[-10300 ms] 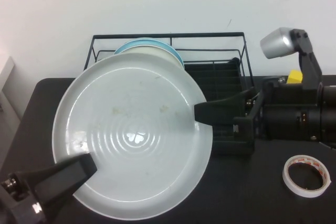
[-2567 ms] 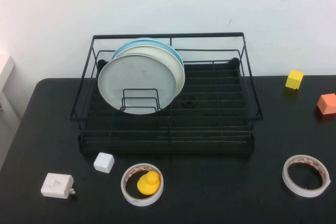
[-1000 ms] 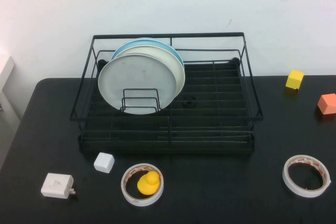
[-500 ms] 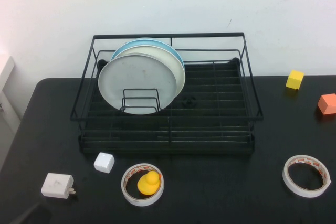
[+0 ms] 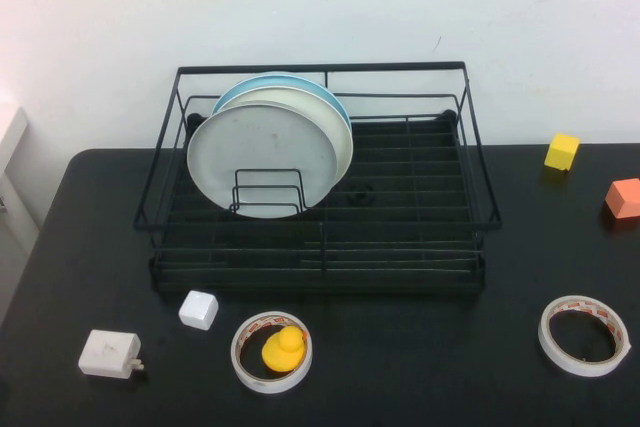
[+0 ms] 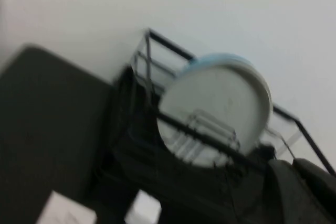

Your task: Place plate on rack

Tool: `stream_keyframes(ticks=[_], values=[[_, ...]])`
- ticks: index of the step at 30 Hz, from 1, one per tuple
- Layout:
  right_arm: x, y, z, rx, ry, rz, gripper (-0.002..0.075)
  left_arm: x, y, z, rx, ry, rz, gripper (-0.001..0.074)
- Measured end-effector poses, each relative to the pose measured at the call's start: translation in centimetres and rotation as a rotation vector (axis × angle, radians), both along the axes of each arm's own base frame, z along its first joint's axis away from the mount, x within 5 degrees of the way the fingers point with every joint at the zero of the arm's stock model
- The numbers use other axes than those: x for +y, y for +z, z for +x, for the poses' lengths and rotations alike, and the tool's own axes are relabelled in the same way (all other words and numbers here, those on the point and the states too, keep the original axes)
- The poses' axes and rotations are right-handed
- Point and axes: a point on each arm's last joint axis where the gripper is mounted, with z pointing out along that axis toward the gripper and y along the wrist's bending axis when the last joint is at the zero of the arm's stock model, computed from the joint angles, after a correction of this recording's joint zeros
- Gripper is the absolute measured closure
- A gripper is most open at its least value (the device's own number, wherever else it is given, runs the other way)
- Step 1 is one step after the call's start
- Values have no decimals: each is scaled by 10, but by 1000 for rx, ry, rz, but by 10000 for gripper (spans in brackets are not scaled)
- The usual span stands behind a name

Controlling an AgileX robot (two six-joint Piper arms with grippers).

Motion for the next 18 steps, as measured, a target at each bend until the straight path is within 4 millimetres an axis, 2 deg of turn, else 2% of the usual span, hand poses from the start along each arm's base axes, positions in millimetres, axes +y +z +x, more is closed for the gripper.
stream_keyframes(ticks=[7, 18], values=[[0, 0, 0, 0, 0, 0, 726, 6, 3, -3, -45, 76, 33, 736], [0, 0, 0, 0, 0, 0, 726, -2, 8, -11, -161, -17, 131, 736]])
